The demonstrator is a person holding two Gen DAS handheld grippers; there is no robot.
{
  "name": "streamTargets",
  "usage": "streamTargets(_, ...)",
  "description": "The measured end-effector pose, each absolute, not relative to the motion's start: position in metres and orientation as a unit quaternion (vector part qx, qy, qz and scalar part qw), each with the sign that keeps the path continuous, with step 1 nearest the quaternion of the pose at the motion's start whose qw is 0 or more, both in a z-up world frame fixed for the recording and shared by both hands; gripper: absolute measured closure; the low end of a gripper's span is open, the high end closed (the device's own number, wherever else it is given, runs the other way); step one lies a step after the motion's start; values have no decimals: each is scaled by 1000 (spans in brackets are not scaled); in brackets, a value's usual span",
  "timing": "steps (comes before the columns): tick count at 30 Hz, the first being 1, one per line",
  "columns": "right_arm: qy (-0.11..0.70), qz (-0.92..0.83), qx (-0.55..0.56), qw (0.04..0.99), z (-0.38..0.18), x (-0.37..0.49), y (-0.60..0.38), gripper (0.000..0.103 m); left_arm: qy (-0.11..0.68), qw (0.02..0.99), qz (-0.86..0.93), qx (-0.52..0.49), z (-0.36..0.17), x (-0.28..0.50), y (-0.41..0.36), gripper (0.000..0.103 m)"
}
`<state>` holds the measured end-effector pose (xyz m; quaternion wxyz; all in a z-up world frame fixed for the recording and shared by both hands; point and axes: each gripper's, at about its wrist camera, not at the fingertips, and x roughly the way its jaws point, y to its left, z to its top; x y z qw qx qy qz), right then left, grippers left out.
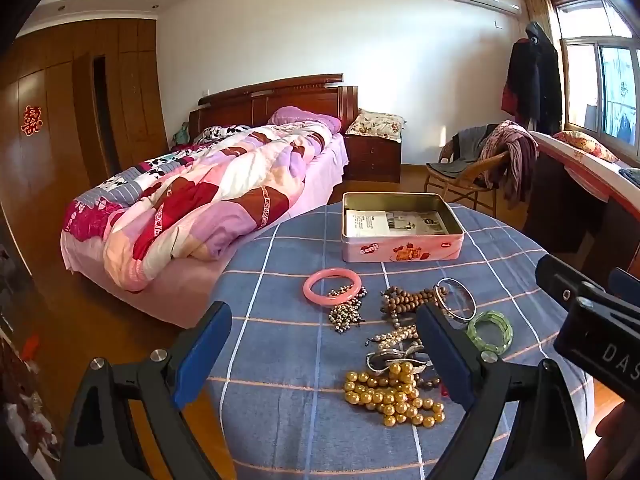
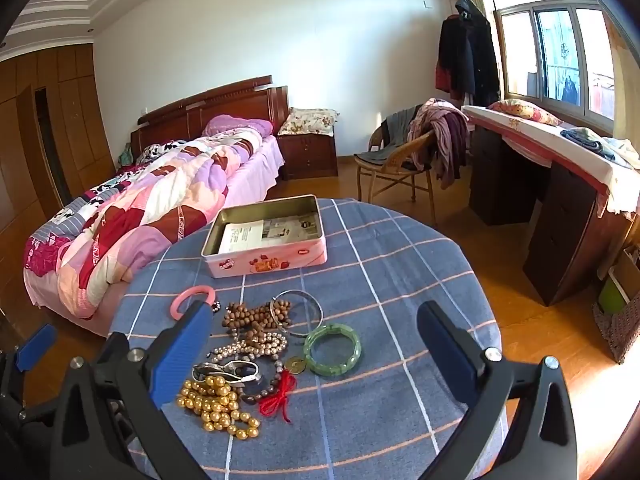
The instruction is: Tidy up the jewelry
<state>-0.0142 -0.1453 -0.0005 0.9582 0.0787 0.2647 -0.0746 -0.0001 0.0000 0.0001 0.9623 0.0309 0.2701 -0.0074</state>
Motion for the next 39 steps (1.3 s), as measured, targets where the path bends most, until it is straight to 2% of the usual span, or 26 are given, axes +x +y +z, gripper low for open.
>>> streamTargets(39,268,-79,75,957,-3,-15,-145,0,266,963,-14,31,7,-3,-2,10)
